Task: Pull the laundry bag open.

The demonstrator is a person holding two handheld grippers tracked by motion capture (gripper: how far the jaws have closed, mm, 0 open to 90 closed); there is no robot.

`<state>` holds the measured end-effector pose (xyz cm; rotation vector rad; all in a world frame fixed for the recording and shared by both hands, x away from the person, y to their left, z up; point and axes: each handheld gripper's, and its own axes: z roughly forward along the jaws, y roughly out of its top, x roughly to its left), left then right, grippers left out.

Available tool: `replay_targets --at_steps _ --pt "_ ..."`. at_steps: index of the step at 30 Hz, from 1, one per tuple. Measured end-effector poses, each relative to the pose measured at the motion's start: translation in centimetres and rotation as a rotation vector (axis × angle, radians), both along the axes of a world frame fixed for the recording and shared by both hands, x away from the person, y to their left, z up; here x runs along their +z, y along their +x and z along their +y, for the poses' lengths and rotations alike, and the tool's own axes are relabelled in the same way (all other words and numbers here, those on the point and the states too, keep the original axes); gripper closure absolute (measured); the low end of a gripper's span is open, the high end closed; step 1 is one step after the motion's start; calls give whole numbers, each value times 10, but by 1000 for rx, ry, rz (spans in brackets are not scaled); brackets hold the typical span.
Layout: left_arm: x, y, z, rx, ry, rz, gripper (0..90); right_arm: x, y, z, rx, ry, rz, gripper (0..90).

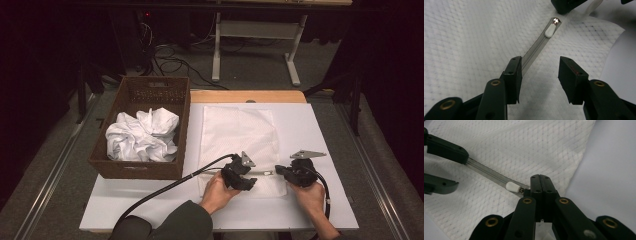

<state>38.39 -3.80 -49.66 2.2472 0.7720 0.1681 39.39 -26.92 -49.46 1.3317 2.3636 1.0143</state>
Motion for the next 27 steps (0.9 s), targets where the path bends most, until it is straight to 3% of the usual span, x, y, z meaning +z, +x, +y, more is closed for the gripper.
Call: replay_targets --at_steps 4,7,10,17,22,27 --pt "-2 -1 -10 -21 31 -3 532 -1 5 4 16 -4 9 900" --pt "0 0 -14 -19 25 7 526 -4 11 8 35 -34 39 900" --pt "-3 2 -20 -21 31 20 528 -5 12 8 39 -31 43 900" --pt "-6 8 -28 -16 12 42 548 -5 12 8 35 -28 53 900" --pt "-5 18 -28 -15 17 44 614 -5 14 8 37 -24 50 900" --pt "-8 22 -31 -23 -18 52 645 -6 15 7 40 -8 57 900"
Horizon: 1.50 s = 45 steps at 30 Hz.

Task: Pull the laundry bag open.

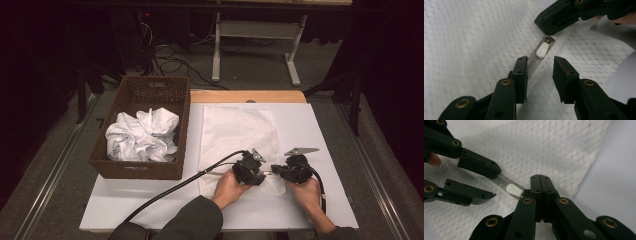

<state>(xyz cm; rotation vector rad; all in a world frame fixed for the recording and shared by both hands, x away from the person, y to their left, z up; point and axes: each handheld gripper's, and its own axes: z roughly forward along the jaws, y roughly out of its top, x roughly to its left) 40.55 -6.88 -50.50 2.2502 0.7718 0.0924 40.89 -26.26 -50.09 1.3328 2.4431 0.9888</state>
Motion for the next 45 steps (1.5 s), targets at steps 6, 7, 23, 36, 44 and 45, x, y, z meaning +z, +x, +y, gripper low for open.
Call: replay_targets --at_steps 6,7,23,36,44,45 --pt "1 1 -3 -2 9 1 657 0 -1 0 -5 2 -1 900" --pt "1 1 -3 -2 9 1 661 0 -1 0 -5 2 -1 900" --pt "7 -3 -44 -93 112 -62 703 -2 -1 -2 -12 18 0 900" --pt "6 -6 -36 -55 97 -58 684 4 -4 -7 -37 28 -14 900" --pt "5 -7 -36 -57 106 -78 660 5 -11 -7 -13 34 5 900" --pt "5 -7 -36 -62 105 -78 652 5 -12 -4 -1 40 5 900"
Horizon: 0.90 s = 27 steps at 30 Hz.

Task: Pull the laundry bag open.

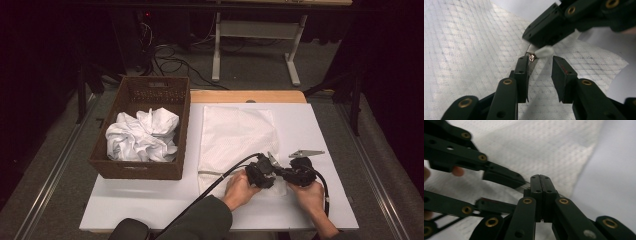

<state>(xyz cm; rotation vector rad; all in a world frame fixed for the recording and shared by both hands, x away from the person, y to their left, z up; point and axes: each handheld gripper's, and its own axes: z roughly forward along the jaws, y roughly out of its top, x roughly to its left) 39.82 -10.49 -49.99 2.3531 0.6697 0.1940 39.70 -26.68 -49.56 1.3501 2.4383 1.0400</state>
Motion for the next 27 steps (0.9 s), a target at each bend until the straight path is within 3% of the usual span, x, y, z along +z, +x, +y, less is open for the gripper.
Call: replay_targets --at_steps 3,10,17,21,24,27 --pt "0 -2 -1 -17 6 -8 607 2 -4 5 41 -7 -18 900" --pt "1 0 -1 -2 15 -11 675 0 0 -4 -22 -20 1 900" --pt "1 -2 -1 -17 26 -24 728 -5 0 1 -5 -44 9 900" --pt "0 -1 -1 0 9 -2 758 -5 -1 1 -10 -42 11 900" --pt "1 0 0 4 4 8 785 -5 -3 4 1 -78 -15 900" --pt "1 0 2 4 -1 13 801 -5 -3 3 0 -71 -14 900"
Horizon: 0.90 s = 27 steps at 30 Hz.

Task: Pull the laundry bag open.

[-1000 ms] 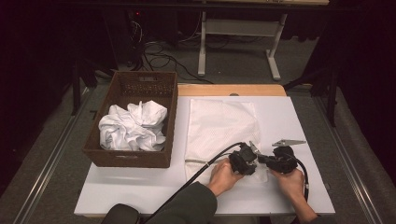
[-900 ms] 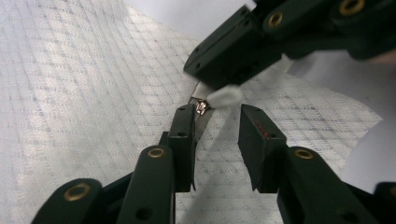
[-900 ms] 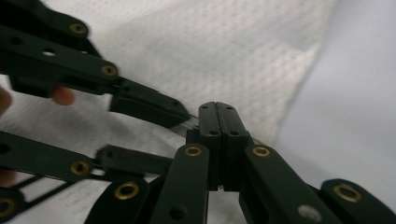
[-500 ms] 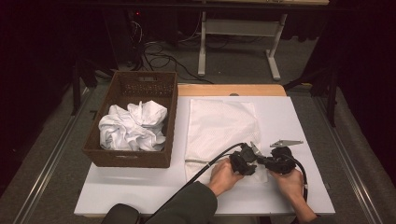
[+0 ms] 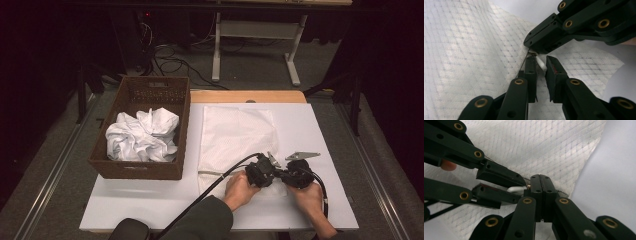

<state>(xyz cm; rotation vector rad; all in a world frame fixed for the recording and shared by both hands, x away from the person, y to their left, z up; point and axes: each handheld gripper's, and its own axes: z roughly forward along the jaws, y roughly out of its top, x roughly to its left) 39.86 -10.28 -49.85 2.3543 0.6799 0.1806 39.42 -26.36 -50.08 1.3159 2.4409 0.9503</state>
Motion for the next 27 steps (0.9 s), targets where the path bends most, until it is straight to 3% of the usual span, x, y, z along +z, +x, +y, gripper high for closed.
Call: replay_targets --at_steps 1,3,5,7,10,16,21,27 --pt "0 2 2 -3 -2 11 819 -1 -1 -1 -14 22 2 900" --pt "0 4 3 -3 -6 20 826 -2 -1 -1 -15 18 -6 900" --pt "-1 10 6 2 -30 56 854 -3 -3 0 -29 23 -12 900" --pt "-1 9 6 3 -29 57 857 -3 -4 -1 -31 25 -16 900" --pt "0 5 4 7 -8 21 860 -3 -4 -1 -31 23 -19 900" --pt "0 6 5 9 -15 43 863 -4 -8 4 -24 -24 -59 900" --pt "2 9 9 -2 -13 69 863 -5 -6 1 -42 18 -29 900" --pt "3 2 16 10 -25 61 862 -4 -6 1 -36 8 -30 900"
